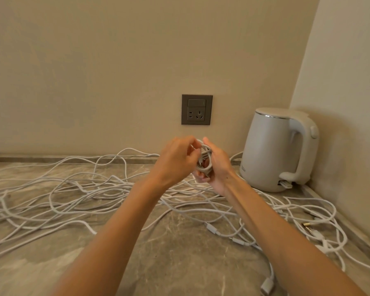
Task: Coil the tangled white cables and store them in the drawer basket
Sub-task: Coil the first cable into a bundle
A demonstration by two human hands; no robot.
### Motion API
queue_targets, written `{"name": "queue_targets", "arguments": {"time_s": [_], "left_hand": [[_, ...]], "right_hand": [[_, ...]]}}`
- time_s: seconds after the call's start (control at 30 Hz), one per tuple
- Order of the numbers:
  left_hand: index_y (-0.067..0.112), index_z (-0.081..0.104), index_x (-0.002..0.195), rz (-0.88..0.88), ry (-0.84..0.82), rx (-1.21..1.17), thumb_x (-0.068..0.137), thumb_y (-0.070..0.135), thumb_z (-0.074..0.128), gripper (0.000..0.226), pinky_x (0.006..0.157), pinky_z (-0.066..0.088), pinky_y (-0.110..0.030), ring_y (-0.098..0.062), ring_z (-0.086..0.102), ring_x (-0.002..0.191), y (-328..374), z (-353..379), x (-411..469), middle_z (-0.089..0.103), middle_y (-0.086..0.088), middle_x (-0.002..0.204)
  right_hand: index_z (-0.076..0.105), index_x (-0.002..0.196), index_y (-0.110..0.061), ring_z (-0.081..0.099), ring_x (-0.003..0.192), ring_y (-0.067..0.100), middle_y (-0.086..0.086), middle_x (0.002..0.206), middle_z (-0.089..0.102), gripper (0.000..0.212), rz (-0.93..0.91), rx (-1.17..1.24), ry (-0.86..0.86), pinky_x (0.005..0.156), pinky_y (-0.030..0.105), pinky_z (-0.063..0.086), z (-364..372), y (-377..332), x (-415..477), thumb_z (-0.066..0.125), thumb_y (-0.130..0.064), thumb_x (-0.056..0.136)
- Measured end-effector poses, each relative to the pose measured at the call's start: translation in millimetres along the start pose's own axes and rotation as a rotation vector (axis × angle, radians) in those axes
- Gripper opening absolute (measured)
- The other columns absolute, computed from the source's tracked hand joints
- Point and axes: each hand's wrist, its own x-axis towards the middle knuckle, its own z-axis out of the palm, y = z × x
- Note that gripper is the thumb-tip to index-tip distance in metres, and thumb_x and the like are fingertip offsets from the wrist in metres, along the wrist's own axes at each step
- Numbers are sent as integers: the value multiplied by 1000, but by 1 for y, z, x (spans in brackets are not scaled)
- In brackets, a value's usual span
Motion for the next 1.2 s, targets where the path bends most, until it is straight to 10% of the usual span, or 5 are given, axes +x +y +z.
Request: {"name": "queue_targets", "arguments": {"time_s": [0.2, 0.47, 0.63, 0.87, 1.2], "left_hand": [[3, 62, 105, 65, -85, 158, 92, 14, 52, 20, 83, 40, -32, -22, 47, 95, -6, 2, -1, 60, -12, 96], [5, 65, 76, 263, 98, 305, 84, 21, 44, 28, 58, 40, -35, -19, 42, 69, -10, 10, -2, 64, -10, 68], [9, 63, 89, 177, 78, 296, 94, 16, 42, 22, 72, 21, -30, -17, 37, 87, -7, 11, -4, 63, -6, 88], [6, 57, 99, -76, -88, 152, 97, 17, 41, 19, 94, 35, -36, -21, 40, 99, -3, 9, -1, 49, -5, 96], [10, 61, 95, -129, 18, -43, 94, 12, 48, 14, 74, 45, -23, -19, 53, 91, -3, 16, 2, 61, -9, 96]], "right_hand": [[57, 52, -15, 38, 34, 12, 4, 46, 45, 65, 30, 13, -18, 38, 15, 19, 1, 0, -1, 24, -43, 101], [47, 60, -9, 40, 37, 13, 5, 46, 45, 59, -6, -7, -30, 37, 18, 25, 1, -3, -3, 23, -43, 102], [49, 66, -8, 40, 35, 15, 7, 49, 45, 56, -4, 30, -33, 36, 19, 27, 3, -2, -3, 25, -43, 101], [51, 67, -11, 42, 36, 13, 4, 46, 47, 55, -26, -9, -27, 37, 18, 27, 1, 0, -4, 24, -43, 101], [51, 78, -11, 40, 34, 12, 4, 45, 47, 49, -49, -2, -35, 36, 16, 26, 1, 2, -2, 22, -43, 102]]}}
